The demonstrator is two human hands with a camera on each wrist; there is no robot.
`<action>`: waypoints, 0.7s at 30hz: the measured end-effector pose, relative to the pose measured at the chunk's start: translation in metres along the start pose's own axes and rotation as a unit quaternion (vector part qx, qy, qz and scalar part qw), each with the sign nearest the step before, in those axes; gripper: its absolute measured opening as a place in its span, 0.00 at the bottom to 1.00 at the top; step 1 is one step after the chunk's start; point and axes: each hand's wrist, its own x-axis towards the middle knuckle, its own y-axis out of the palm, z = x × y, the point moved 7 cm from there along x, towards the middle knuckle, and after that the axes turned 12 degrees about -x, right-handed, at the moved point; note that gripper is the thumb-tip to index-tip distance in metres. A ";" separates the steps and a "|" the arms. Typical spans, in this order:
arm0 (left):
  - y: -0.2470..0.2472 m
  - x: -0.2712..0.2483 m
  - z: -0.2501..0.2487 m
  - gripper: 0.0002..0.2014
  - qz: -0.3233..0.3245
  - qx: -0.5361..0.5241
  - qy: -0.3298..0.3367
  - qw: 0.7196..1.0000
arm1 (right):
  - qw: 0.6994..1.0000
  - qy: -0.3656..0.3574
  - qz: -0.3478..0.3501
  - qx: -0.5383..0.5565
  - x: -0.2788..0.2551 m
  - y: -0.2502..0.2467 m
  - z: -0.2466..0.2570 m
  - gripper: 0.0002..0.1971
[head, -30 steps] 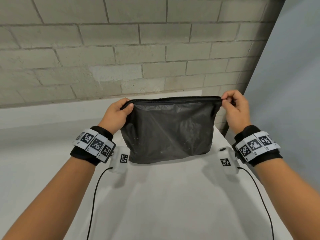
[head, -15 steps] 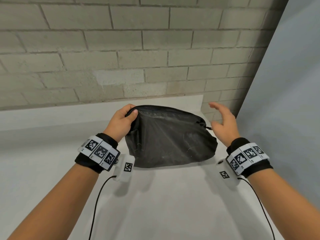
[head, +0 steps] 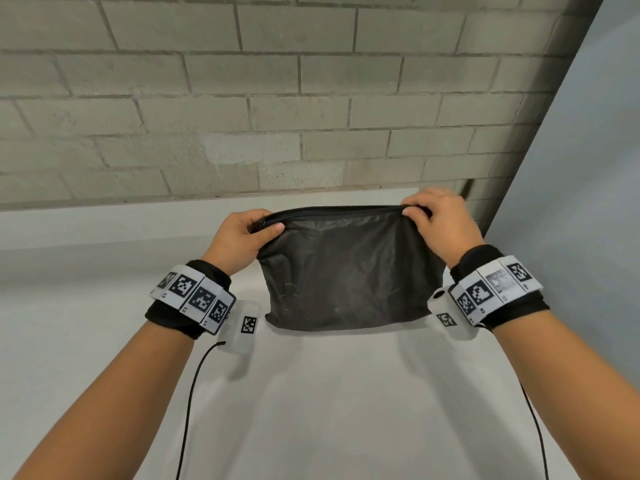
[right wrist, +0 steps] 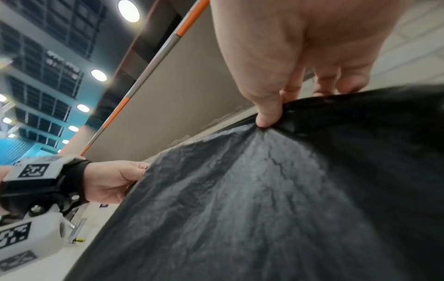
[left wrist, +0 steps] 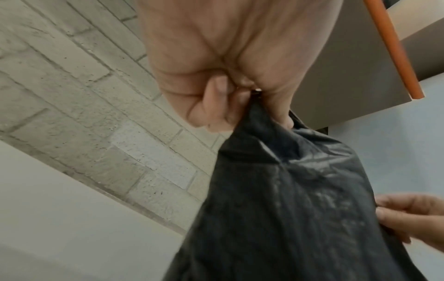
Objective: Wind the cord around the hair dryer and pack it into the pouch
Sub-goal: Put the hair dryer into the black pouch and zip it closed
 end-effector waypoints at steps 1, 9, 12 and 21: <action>0.000 -0.001 -0.001 0.06 -0.008 0.009 0.003 1.000 | 1.000 0.001 -0.016 -0.015 0.000 -0.004 0.001 0.10; -0.007 -0.007 -0.002 0.04 -0.097 0.046 0.044 0.993 | 0.995 -0.077 -0.056 0.006 -0.014 0.000 0.079 0.15; -0.005 -0.008 -0.007 0.04 -0.122 0.086 0.091 0.985 | 0.987 -0.152 -0.009 0.059 -0.019 0.016 0.129 0.16; -0.008 -0.018 0.004 0.14 -0.100 -0.017 0.076 0.992 | 0.985 -0.166 -0.004 0.049 -0.013 0.044 0.157 0.10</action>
